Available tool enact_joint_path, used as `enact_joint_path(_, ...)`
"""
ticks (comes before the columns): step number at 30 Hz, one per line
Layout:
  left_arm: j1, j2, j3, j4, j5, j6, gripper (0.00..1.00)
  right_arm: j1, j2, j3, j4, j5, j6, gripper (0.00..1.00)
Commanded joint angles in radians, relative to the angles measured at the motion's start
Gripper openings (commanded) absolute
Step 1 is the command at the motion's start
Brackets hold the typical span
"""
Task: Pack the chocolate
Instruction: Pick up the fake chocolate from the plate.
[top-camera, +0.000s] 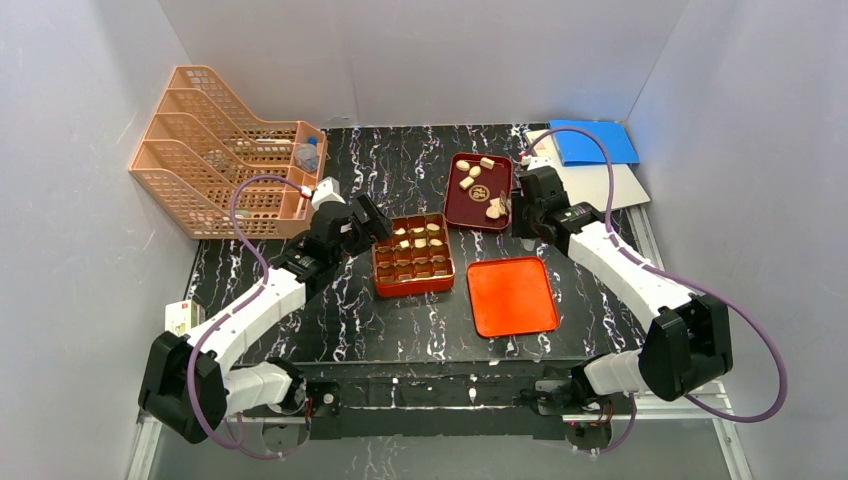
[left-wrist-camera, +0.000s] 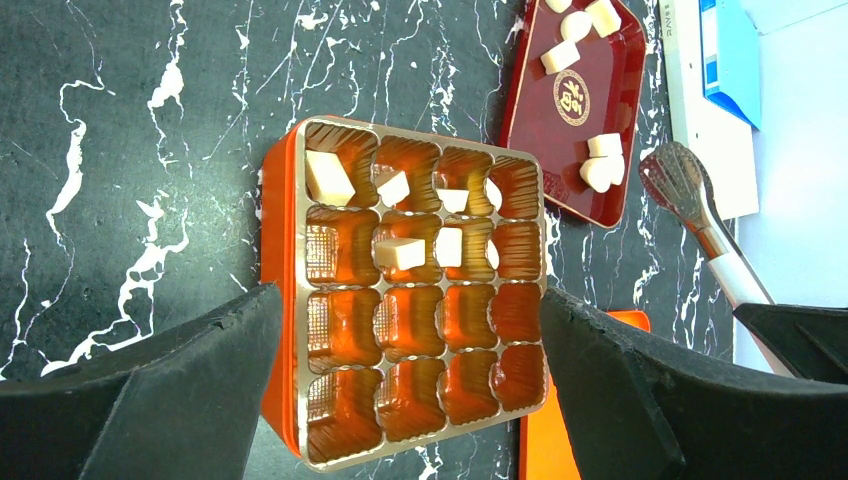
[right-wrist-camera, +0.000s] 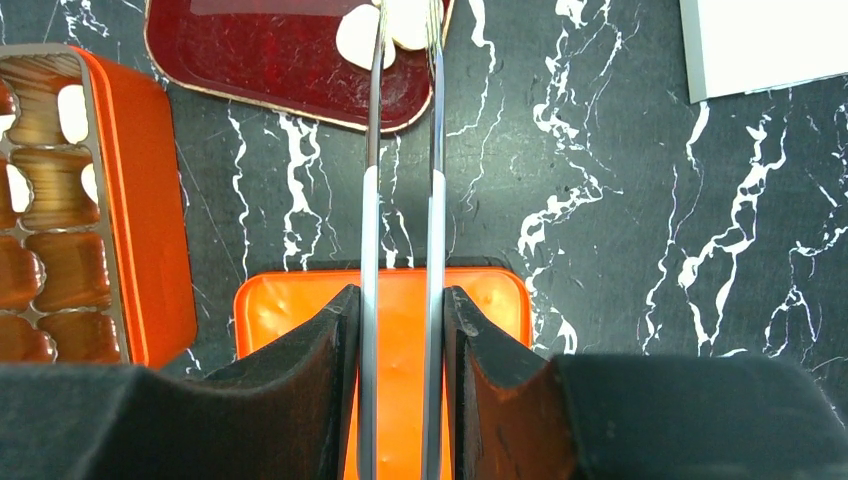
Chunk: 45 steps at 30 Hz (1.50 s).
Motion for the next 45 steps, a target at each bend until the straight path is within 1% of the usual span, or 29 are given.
enact_joint_path(1,0.006,-0.035,-0.004,-0.021,0.004,0.001,0.97,0.003,-0.013,0.028,0.005,0.000,0.023,0.17)
enact_joint_path(11,0.006,-0.022,0.000,-0.013,0.007,-0.001,0.97,0.007,0.002,0.015,-0.005,-0.084,0.026,0.20)
enact_joint_path(15,0.006,-0.019,-0.002,-0.010,0.008,-0.005,0.97,0.008,0.009,0.003,-0.005,-0.105,0.023,0.25)
enact_joint_path(18,0.006,-0.019,-0.003,-0.008,0.007,-0.006,0.97,0.008,0.021,-0.004,-0.007,-0.112,0.021,0.27)
enact_joint_path(23,0.005,-0.015,-0.004,-0.011,0.008,-0.006,0.97,0.008,0.034,-0.010,-0.004,-0.120,0.021,0.34)
enact_joint_path(40,0.006,-0.003,-0.026,0.005,0.023,-0.018,0.97,0.009,0.014,-0.003,-0.044,-0.067,0.009,0.35)
enact_joint_path(41,0.006,-0.001,-0.028,0.029,0.025,-0.019,0.97,0.008,0.011,0.000,-0.051,-0.059,0.007,0.36)
enact_joint_path(45,0.006,-0.002,-0.028,0.034,0.028,-0.021,0.97,0.008,0.030,0.008,-0.063,-0.048,0.007,0.36)
